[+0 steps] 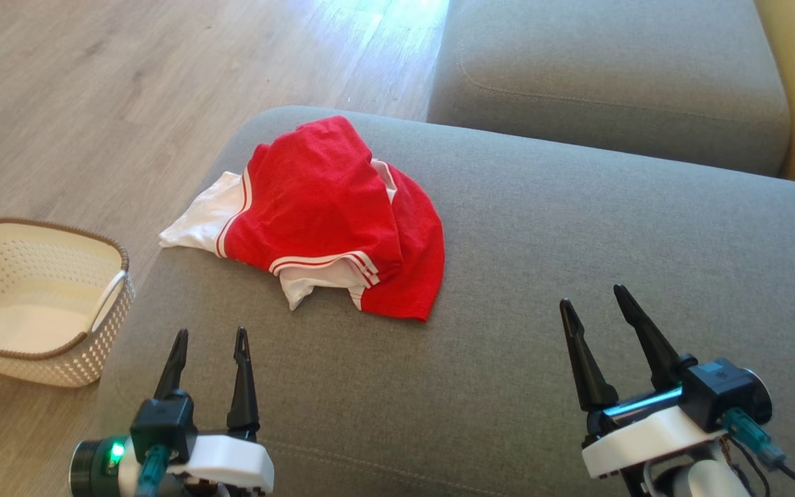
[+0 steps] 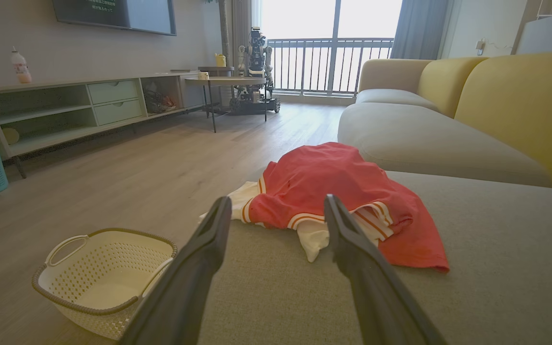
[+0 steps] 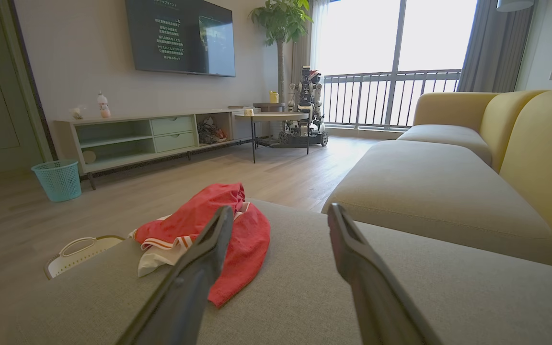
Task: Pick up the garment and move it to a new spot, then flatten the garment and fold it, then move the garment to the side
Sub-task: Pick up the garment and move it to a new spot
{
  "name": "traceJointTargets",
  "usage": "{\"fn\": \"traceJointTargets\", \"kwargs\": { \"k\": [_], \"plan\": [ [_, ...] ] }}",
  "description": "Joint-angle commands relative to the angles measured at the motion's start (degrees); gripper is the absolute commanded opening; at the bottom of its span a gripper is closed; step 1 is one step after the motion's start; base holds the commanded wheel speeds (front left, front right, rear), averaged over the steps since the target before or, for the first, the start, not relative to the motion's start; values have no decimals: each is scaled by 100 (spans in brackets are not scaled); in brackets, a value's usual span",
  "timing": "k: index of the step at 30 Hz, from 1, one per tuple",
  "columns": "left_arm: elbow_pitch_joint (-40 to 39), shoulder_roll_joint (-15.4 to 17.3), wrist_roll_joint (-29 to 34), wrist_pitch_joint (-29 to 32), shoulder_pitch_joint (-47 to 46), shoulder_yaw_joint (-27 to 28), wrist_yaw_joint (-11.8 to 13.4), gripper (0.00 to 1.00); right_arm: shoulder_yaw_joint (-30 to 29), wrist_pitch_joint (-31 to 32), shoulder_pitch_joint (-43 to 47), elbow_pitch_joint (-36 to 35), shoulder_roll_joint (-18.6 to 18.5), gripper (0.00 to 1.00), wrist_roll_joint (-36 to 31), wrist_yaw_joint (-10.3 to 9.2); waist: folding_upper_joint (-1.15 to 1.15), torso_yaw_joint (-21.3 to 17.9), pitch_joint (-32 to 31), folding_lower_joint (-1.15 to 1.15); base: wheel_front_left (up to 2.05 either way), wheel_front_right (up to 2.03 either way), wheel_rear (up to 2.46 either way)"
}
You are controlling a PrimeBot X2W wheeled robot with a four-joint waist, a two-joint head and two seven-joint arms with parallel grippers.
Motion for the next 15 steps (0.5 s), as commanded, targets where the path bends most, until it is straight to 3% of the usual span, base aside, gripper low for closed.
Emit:
{"fn": "traceJointTargets", "kwargs": {
  "k": [1,5,15],
  "plan": [
    [-225,-32,40,-71,-183,197,-4,100,141,-52,-178,-177,-69,100,29,41,0,7,2,0,0,0,0],
    [-262,-34,-318,-71,-152,217,-289,100,172,-52,-195,-168,-69,100,20,41,0,-21,8,0,0,0,0],
    [-362,-35,-507,-71,-353,658,-487,100,172,-52,-232,-219,-69,100,-65,41,0,-249,206,0,0,0,0]
  ]
}}
